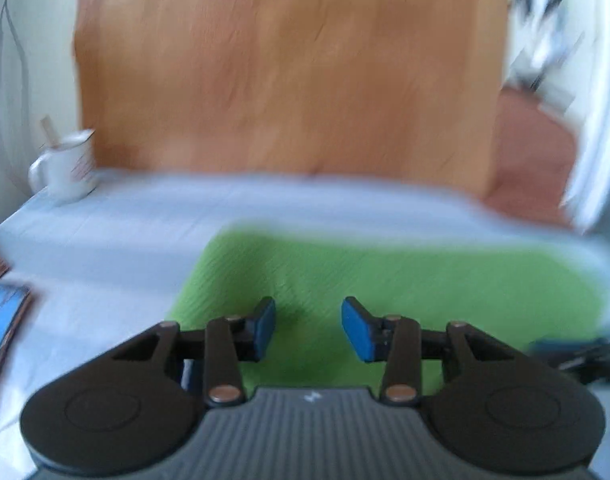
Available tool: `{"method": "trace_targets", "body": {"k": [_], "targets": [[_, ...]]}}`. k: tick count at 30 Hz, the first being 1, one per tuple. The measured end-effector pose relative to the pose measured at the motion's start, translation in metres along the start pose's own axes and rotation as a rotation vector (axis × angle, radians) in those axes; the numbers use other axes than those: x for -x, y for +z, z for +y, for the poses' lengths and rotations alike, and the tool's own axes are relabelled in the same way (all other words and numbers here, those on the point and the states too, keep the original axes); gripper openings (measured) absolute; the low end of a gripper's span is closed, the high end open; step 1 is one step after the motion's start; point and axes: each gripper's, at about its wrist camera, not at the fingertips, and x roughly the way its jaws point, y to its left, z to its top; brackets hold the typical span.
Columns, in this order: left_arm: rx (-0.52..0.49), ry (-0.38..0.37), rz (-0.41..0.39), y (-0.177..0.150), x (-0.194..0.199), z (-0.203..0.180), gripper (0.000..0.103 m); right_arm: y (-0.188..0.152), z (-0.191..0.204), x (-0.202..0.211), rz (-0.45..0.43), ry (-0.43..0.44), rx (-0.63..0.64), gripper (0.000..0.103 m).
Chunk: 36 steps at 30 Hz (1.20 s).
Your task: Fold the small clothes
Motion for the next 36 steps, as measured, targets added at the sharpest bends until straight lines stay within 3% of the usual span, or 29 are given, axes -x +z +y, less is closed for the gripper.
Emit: {"method": "trace_targets", "body": {"k": [3,8,30,32,34,36], "targets": [[-0.053,0.024,-0.093,-0.025,0.002,0.003,0.035,-0.017,-0.016,0.015,-0.062,0.069,-0.065,0.024],[-0.092,0.083,-0.109,-0.028,0.007,-0.008,0.036,-0.022,-0.028,0.023,-0.089,0.119,-0.159,0.023],[-0.136,0.109,-0.113,-0.031,0.007,-0.017,0.041,-0.028,-0.015,0.024,-0.118,0.039,-0.045,0.023],[-0.139,0.111,-0.114,-0.031,0.008,-0.016,0.043,-0.028,-0.015,0.024,-0.118,0.038,-0.043,0.023],[-0.137,0.130,-0.115,-0.031,0.008,-0.016,0.060,-0.027,-0.016,0.024,-0.119,0.038,-0.041,0.024],[-0.129,0.129,-0.113,-0.031,0.008,-0.015,0.061,-0.027,-0.016,0.024,-0.119,0.039,-0.041,0.024]]}}
